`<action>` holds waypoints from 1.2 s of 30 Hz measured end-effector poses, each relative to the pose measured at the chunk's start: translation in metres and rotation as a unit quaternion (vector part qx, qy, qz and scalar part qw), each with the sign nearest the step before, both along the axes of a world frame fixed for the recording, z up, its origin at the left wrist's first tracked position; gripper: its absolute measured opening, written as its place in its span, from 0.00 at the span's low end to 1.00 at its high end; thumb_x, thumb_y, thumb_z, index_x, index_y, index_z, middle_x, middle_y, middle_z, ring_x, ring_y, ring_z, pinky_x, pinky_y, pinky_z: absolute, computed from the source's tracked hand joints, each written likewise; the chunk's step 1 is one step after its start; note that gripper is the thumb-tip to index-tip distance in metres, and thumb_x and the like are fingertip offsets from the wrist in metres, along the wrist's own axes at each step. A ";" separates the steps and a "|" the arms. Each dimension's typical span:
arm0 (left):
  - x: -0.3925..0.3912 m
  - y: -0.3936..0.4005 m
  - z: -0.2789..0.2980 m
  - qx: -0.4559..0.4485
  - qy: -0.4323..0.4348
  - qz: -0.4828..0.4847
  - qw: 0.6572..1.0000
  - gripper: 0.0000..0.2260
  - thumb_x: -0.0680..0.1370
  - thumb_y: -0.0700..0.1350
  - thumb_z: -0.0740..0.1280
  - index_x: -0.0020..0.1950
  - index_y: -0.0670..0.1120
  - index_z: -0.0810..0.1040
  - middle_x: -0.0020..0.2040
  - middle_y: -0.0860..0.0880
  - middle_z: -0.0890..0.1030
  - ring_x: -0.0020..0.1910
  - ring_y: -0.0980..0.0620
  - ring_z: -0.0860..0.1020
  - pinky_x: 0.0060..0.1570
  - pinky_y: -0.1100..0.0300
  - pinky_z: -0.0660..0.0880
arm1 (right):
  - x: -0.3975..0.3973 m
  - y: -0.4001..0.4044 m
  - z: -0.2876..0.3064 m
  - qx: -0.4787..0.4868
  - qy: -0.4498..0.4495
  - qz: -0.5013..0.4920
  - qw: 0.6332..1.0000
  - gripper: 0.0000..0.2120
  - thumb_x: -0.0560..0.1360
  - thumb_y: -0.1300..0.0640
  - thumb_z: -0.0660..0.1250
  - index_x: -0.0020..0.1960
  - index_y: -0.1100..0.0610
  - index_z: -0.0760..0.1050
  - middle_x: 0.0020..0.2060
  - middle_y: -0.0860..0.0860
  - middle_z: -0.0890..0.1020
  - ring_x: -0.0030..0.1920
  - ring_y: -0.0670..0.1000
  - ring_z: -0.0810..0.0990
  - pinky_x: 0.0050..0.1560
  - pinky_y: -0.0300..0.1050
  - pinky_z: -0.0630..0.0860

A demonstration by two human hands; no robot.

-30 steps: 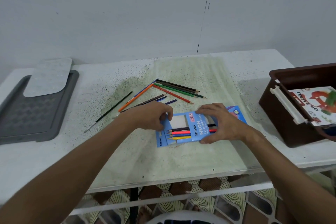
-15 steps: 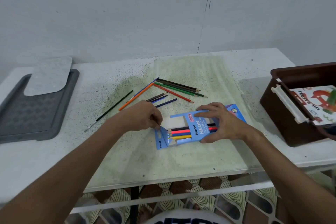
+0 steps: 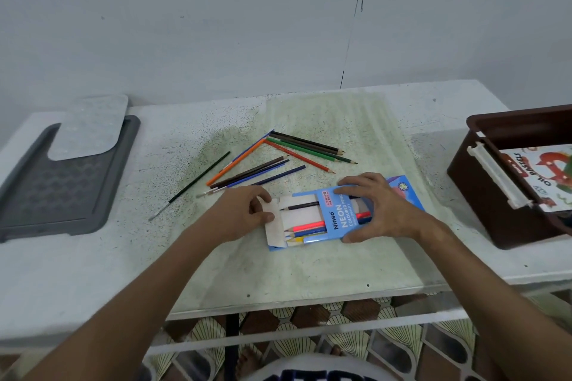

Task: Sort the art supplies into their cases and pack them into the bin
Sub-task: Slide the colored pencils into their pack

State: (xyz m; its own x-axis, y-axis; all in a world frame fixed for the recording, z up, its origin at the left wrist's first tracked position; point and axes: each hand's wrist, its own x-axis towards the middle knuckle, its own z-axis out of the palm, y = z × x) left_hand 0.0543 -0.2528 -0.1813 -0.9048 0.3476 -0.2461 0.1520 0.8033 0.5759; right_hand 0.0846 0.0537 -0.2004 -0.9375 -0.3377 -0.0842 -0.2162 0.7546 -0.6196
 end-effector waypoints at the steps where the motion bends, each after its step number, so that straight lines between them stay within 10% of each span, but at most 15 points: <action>1: 0.002 0.001 -0.002 -0.009 0.008 0.004 1.000 0.11 0.74 0.50 0.71 0.54 0.53 0.76 0.41 0.54 0.78 0.39 0.56 0.74 0.37 0.66 0.67 | 0.000 0.000 0.000 -0.001 -0.002 -0.001 1.000 0.42 0.56 0.39 0.80 0.67 0.40 0.68 0.65 0.32 0.65 0.67 0.36 0.55 0.61 0.34 0.57; 8: 0.017 0.015 0.002 -0.089 0.136 -0.081 0.983 0.22 0.78 0.45 0.62 0.72 0.52 0.67 0.57 0.49 0.67 0.56 0.51 0.67 0.56 0.58 0.67 | 0.002 -0.010 -0.001 -0.014 0.018 0.004 1.000 0.42 0.56 0.39 0.80 0.67 0.42 0.69 0.64 0.29 0.63 0.68 0.39 0.57 0.62 0.36 0.57; 15: 0.007 0.032 0.006 -0.204 0.214 -0.095 0.951 0.15 0.82 0.50 0.56 0.66 0.55 0.74 0.62 0.56 0.74 0.60 0.50 0.65 0.57 0.51 0.61 | -0.001 -0.021 0.007 -0.017 0.074 -0.005 0.997 0.43 0.55 0.41 0.81 0.67 0.48 0.71 0.65 0.36 0.67 0.65 0.40 0.59 0.61 0.30 0.56; 25: 0.009 0.008 -0.006 -0.057 0.032 -0.099 0.993 0.08 0.78 0.53 0.65 0.55 0.60 0.81 0.51 0.59 0.70 0.58 0.54 0.66 0.58 0.51 0.60 | -0.008 -0.022 0.009 0.028 0.014 0.004 1.000 0.50 0.55 0.37 0.79 0.71 0.51 0.66 0.68 0.40 0.68 0.66 0.39 0.59 0.63 0.36 0.56; 36: 0.003 -0.012 0.000 0.061 0.039 -0.049 0.996 0.08 0.77 0.46 0.67 0.52 0.55 0.82 0.51 0.57 0.78 0.47 0.59 0.75 0.47 0.64 0.69 | -0.013 -0.031 0.010 0.014 -0.003 0.003 1.000 0.48 0.55 0.30 0.75 0.70 0.48 0.68 0.66 0.37 0.66 0.67 0.39 0.58 0.67 0.41 0.58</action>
